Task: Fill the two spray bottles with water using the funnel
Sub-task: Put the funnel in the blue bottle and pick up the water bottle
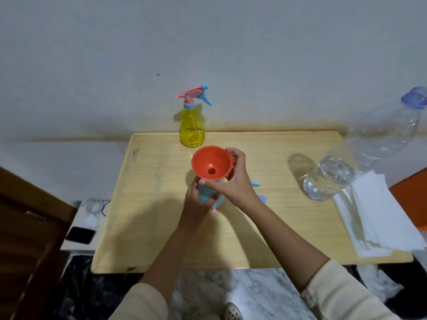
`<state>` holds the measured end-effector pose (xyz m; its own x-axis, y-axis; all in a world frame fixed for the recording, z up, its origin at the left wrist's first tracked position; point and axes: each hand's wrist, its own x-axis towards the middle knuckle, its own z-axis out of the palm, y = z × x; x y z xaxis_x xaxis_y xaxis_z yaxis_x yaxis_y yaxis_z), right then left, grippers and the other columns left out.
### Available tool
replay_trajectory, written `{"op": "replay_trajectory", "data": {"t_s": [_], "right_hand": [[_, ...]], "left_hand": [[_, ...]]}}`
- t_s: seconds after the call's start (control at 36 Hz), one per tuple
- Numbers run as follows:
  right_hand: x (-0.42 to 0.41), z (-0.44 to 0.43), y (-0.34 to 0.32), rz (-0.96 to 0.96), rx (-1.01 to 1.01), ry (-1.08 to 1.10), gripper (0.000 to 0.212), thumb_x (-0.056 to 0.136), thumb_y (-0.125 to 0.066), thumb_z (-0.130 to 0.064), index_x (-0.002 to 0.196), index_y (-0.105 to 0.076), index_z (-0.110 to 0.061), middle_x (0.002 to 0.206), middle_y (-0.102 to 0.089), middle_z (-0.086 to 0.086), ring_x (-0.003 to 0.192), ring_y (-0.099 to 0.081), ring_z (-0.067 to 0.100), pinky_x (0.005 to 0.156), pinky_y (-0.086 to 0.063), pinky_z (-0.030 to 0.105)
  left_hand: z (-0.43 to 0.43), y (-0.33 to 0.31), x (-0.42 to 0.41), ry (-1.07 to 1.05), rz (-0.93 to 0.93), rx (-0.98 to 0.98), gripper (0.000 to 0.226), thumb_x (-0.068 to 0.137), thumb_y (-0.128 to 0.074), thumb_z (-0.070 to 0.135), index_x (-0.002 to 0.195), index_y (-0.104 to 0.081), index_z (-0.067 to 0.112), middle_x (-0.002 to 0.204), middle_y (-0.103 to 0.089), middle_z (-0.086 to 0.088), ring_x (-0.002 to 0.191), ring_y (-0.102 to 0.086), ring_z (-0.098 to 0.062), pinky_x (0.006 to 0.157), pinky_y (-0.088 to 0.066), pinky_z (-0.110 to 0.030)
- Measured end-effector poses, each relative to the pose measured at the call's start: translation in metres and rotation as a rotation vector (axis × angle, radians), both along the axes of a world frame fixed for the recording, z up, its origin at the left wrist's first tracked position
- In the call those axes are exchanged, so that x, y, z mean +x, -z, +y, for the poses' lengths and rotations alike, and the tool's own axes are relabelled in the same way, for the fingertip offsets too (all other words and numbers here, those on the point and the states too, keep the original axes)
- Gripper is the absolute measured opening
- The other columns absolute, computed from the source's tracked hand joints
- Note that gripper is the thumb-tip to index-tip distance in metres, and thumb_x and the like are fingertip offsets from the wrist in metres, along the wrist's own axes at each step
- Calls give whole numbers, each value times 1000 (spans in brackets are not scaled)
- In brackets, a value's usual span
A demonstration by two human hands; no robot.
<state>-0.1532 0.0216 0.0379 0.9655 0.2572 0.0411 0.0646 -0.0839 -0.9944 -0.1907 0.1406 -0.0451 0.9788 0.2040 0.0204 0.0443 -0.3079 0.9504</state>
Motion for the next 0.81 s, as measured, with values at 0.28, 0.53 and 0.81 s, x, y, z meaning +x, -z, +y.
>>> {"op": "replay_trajectory", "data": {"t_s": [0.28,0.53,0.81], "right_hand": [[-7,3,4,30,29,27,100,61,-87,-14,136,-23,-32,128,-40,-2,110,-50,-8,92,-46,13],[-27,-56,0,-64,-69,159,90,61,-81,-25,136,-31,-24,139,-40,-1,130,-40,6,104,-36,20],[-40,-217,19,-249,-378,669,63,73,-79,-26,124,-43,-16,119,-43,-9,117,-43,11,97,-42,30]], "left_hand": [[4,-5,2,-9,19,11,77,61,-63,54,124,-50,11,114,-61,-4,105,-59,-20,90,-49,-37],[-46,-4,-64,-392,-96,179,75,73,-56,50,125,-49,-3,121,-52,-21,112,-51,-36,95,-45,-49],[-194,-84,-21,89,-264,-46,49,81,-55,46,123,-51,21,123,-53,12,117,-50,-1,98,-40,-16]]}}
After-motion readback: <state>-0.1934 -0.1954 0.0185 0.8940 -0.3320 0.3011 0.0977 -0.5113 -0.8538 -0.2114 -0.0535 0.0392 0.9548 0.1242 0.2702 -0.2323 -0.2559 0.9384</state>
